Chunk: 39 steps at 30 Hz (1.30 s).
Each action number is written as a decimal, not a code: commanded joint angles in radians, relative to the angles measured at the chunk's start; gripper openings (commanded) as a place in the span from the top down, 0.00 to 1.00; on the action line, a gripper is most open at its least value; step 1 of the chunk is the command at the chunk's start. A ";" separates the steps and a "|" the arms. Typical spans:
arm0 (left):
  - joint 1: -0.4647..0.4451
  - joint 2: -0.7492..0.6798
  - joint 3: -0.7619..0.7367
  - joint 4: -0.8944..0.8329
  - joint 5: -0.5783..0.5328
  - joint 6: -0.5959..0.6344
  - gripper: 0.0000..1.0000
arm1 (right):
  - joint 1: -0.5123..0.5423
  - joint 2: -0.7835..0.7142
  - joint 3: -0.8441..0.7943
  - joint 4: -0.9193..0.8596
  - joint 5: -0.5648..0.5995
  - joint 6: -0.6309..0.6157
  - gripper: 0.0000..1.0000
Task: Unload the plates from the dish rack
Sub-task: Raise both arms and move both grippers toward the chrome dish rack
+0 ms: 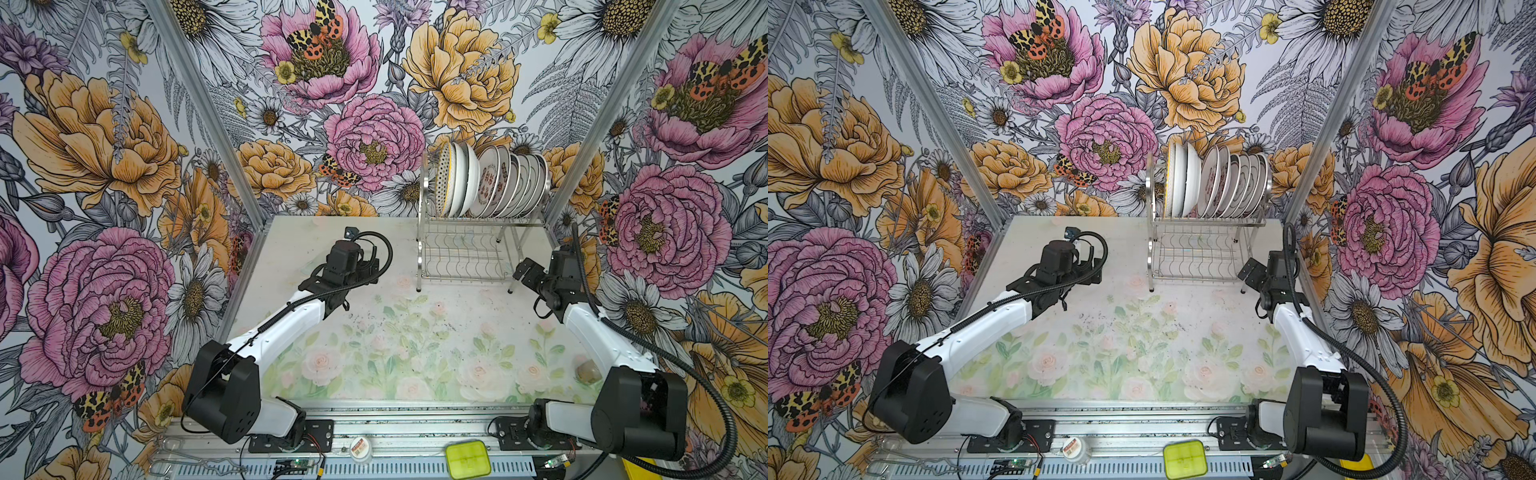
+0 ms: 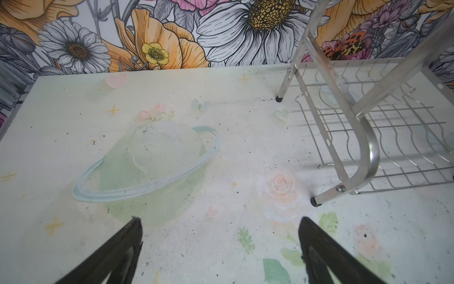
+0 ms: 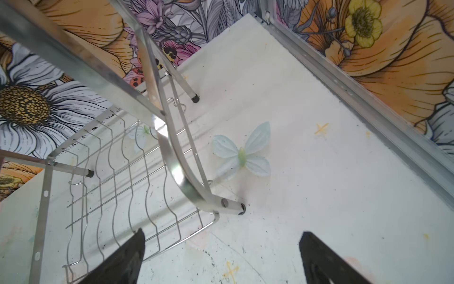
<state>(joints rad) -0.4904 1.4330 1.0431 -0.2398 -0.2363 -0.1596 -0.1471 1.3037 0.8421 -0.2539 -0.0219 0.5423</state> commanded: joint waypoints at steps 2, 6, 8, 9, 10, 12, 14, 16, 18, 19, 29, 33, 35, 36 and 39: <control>-0.062 0.090 0.076 -0.027 0.017 -0.049 0.01 | -0.007 0.052 0.066 -0.009 -0.019 -0.036 0.00; -0.119 0.180 0.144 -0.012 0.020 -0.075 0.01 | -0.018 0.104 0.110 -0.008 -0.023 -0.065 0.02; -0.138 0.225 0.171 0.005 0.053 -0.085 0.01 | -0.026 0.140 0.135 -0.009 -0.030 -0.075 0.03; -0.149 0.248 0.191 0.007 0.059 -0.089 0.01 | -0.030 0.160 0.148 -0.007 -0.038 -0.077 0.06; -0.158 0.266 0.206 0.007 0.059 -0.089 0.01 | -0.035 0.178 0.159 -0.007 -0.043 -0.077 0.08; -0.173 0.299 0.235 0.019 0.060 -0.095 0.01 | -0.042 0.215 0.185 -0.005 -0.053 -0.076 0.16; -0.177 0.320 0.244 0.049 0.068 -0.110 0.01 | -0.044 0.245 0.208 -0.005 -0.055 -0.076 0.21; -0.177 0.333 0.247 0.081 0.081 -0.126 0.01 | -0.043 0.266 0.226 0.002 -0.060 -0.078 0.26; -0.177 0.356 0.253 0.112 0.093 -0.141 0.01 | -0.044 0.284 0.239 0.013 -0.062 -0.081 0.29; -0.176 0.366 0.260 0.119 0.098 -0.146 0.01 | -0.043 0.290 0.245 0.018 -0.064 -0.083 0.29; -0.178 0.475 0.310 0.173 0.087 -0.190 0.02 | -0.041 0.354 0.249 0.088 -0.108 -0.066 0.48; -0.178 0.508 0.334 0.180 0.097 -0.189 0.03 | -0.039 0.358 0.222 0.131 -0.135 -0.056 0.55; -0.178 0.514 0.340 0.187 0.105 -0.189 0.05 | -0.033 0.357 0.210 0.151 -0.139 -0.051 0.59; -0.180 0.517 0.341 0.190 0.109 -0.190 0.05 | -0.030 0.357 0.207 0.157 -0.141 -0.050 0.60; -0.182 0.524 0.344 0.191 0.115 -0.192 0.08 | -0.018 0.361 0.198 0.168 -0.150 -0.047 0.65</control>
<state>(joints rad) -0.6701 1.9472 1.3560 -0.0845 -0.1436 -0.3424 -0.1699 1.6444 1.0599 -0.1215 -0.1894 0.4820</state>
